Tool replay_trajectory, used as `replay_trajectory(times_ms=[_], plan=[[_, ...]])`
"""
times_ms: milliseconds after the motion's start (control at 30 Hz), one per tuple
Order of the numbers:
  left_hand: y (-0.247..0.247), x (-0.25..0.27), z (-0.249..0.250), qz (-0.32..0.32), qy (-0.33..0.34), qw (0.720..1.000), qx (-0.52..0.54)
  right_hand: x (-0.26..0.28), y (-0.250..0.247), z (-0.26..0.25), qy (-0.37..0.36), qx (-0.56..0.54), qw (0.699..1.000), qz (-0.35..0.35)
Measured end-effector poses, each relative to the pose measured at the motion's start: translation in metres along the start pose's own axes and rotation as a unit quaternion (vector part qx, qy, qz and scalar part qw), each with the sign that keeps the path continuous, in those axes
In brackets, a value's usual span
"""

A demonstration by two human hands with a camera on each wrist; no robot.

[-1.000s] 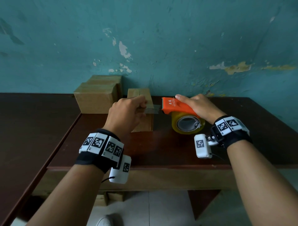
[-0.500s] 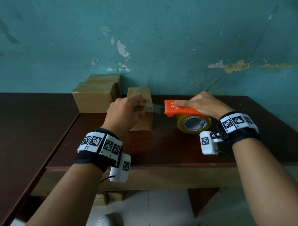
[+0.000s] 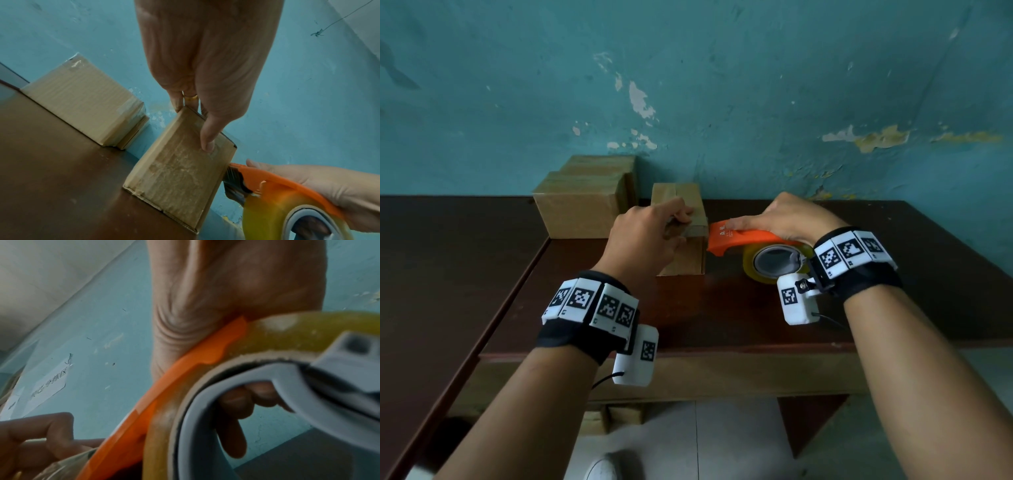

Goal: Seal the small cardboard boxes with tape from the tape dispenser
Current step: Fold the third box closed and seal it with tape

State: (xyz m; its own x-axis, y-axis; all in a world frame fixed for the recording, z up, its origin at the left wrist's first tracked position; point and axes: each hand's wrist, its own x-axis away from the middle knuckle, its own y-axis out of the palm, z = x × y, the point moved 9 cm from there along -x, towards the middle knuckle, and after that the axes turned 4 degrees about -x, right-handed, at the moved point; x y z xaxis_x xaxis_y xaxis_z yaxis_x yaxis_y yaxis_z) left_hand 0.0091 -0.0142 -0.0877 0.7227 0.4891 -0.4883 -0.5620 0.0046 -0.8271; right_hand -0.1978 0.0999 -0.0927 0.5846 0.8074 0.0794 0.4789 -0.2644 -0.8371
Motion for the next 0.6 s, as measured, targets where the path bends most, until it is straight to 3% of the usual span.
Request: replay_trajectory(times_ms=[367,533,600], plan=[[-0.0027,0.0012,0.0015,-0.002,0.004,1.000,0.007,0.0073,-0.0019,0.0015,0.032,0.028,0.999,-0.004],[-0.0051,0.0033,0.0008,-0.001,0.004,1.000,0.018,0.0080,0.0068,-0.0068,0.042,0.149,0.988,0.016],[-0.0040,0.0044,0.0024,-0.006,0.010,1.000,0.024,0.0075,0.0054,-0.0015,0.053,0.137,0.989,0.007]])
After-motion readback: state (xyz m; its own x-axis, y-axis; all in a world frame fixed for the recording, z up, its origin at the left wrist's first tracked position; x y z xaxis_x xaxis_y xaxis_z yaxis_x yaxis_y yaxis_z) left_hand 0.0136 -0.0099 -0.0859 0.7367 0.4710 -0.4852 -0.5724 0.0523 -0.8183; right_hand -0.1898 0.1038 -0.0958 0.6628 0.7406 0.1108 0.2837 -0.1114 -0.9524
